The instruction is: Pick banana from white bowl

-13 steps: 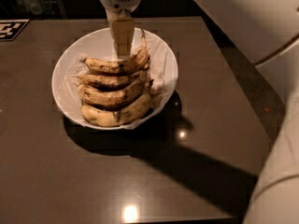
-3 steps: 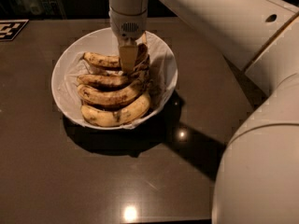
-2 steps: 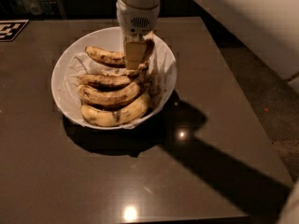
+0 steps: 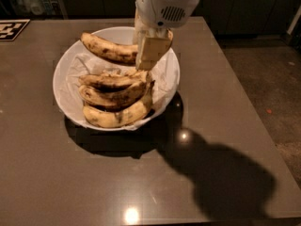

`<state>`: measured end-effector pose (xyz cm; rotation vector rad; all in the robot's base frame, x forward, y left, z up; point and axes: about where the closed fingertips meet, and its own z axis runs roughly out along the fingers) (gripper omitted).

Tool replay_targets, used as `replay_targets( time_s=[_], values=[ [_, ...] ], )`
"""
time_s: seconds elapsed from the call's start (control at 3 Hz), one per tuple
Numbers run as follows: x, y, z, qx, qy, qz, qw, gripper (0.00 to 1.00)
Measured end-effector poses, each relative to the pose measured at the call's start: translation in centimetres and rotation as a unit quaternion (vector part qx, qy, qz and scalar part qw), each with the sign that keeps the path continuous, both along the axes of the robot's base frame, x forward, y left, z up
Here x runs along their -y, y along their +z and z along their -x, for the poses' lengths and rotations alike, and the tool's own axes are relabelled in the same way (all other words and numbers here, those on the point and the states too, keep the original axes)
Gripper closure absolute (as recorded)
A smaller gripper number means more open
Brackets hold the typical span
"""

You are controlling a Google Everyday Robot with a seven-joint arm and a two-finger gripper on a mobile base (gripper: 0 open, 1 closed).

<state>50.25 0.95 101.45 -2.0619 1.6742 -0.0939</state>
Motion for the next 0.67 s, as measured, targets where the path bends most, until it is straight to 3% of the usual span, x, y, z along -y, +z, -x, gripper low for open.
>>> replay_targets(
  time_s=[0.33,0.67],
  values=[
    [1.44,0.42,2.83,0.000,-0.004,-0.022,0.9998,1.00],
    [1.52,0.50,3.18,-0.002,-0.004,-0.025,0.9997,1.00]
  ],
)
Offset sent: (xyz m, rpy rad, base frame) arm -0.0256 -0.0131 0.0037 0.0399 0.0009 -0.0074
